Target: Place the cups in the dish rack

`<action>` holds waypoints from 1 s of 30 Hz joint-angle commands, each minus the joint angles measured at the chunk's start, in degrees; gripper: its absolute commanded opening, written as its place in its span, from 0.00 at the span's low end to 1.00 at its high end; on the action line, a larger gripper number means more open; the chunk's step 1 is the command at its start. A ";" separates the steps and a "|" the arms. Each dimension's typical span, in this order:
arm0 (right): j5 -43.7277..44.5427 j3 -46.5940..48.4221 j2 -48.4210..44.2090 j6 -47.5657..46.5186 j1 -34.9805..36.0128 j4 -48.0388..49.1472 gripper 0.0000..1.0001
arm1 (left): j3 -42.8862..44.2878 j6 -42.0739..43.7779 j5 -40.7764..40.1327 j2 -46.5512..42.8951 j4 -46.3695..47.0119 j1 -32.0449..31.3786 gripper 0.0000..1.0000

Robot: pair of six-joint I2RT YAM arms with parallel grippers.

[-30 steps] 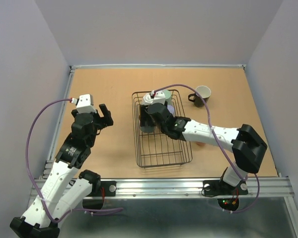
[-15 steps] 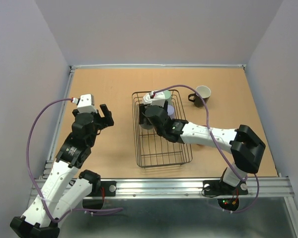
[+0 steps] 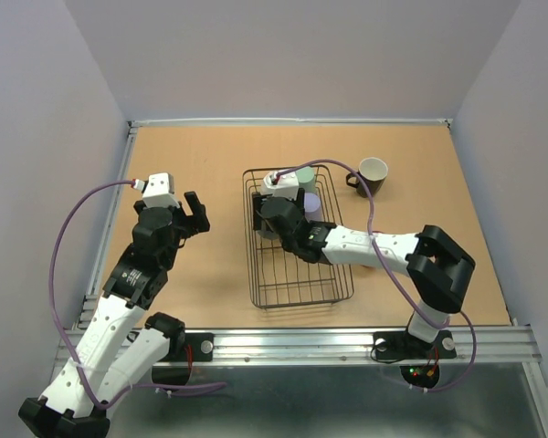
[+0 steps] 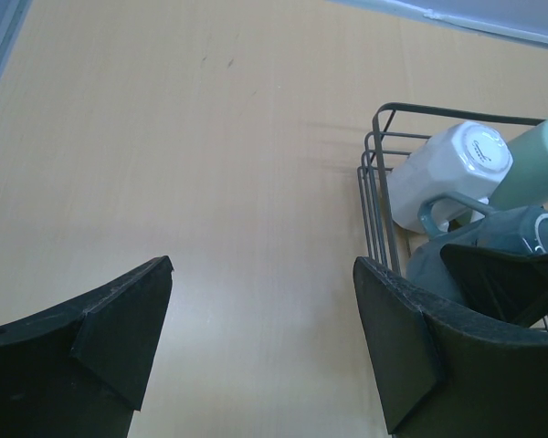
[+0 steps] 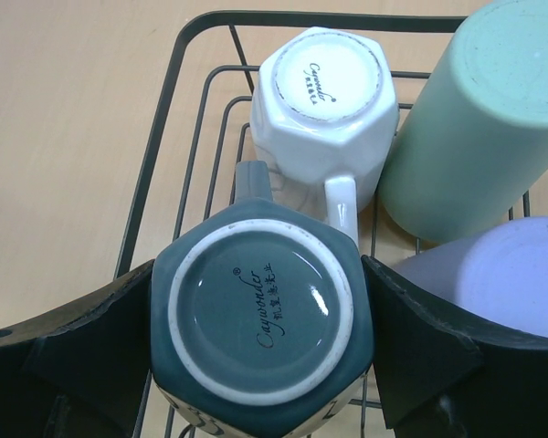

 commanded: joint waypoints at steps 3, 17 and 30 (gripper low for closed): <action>2.23 1.11 0.66 1.11 0.19 8.98 0.00 | -0.49 1.12 0.33 0.16 2.54 0.39 0.91; 2.05 1.28 5.67 1.55 0.28 8.98 0.00 | -0.58 1.21 0.77 0.34 2.72 0.48 0.91; 1.35 2.34 6.82 -0.21 2.21 8.02 0.72 | -0.67 1.38 1.04 0.51 2.72 0.57 0.91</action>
